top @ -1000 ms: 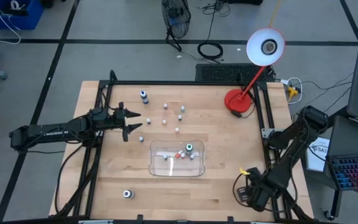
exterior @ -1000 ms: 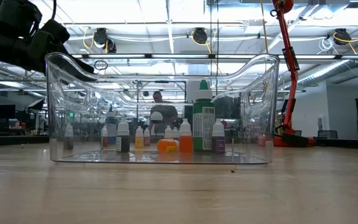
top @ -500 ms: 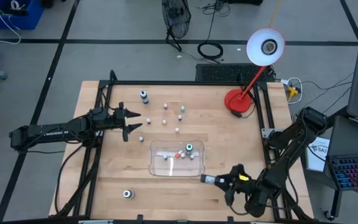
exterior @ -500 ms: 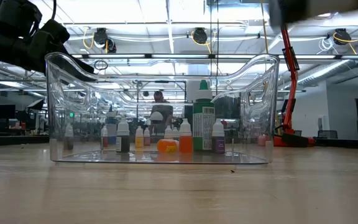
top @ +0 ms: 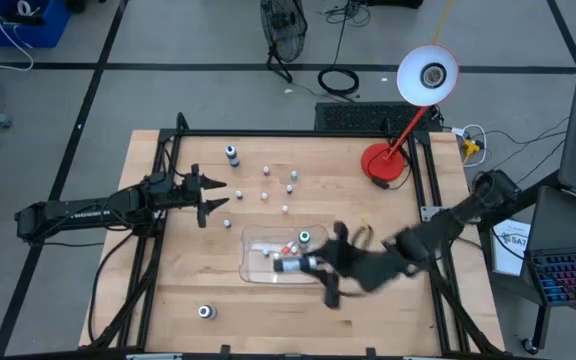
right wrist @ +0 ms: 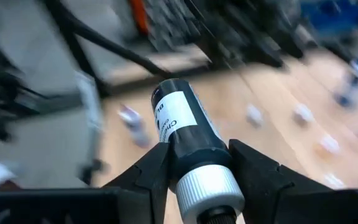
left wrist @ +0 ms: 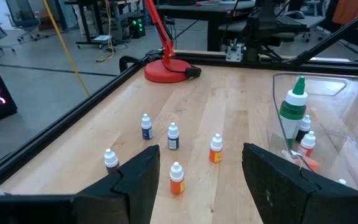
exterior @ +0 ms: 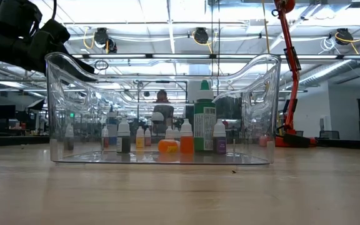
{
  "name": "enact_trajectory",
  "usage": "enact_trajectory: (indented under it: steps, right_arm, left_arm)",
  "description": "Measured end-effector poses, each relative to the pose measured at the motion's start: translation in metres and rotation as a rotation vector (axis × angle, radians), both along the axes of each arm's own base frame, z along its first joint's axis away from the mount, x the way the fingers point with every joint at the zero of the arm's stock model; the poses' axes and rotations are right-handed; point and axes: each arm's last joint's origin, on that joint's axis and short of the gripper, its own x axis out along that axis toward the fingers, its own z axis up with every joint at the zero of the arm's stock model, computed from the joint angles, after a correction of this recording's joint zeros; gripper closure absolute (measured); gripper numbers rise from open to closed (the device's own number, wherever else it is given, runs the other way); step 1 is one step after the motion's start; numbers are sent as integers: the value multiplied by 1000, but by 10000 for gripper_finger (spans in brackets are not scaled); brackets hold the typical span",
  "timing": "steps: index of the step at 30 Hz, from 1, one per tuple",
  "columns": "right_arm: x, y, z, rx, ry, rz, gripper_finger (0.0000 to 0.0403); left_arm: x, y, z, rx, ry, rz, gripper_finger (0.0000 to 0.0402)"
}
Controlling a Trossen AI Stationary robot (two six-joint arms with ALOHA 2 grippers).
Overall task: Pick & Place food coloring
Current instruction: Put the large black food coloring bottle into the transparent bin
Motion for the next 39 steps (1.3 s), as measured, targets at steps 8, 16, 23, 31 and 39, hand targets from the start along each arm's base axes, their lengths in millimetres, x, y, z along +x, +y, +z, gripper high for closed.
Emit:
enact_trajectory:
  steps: [8, 16, 23, 31, 39]
  right_arm:
    - [44, -50, -5, 190, 556, -156, 271]
    - [73, -58, -75, 293, 976, -210, 271]
    - [84, -58, -115, 277, 1148, -213, 271]
    - [83, -63, -128, 297, 1264, -229, 271]
    - [84, -66, -128, 323, 1264, -236, 271]
  left_arm:
    - [0, 0, 0, 0, -1, 0, 174]
    - [0, 0, 0, 0, 0, 0, 174]
    - [0, 0, 0, 0, 0, 0, 174]
    - [0, 0, 0, 0, 0, 0, 174]
    - [0, 0, 0, 0, 0, 0, 174]
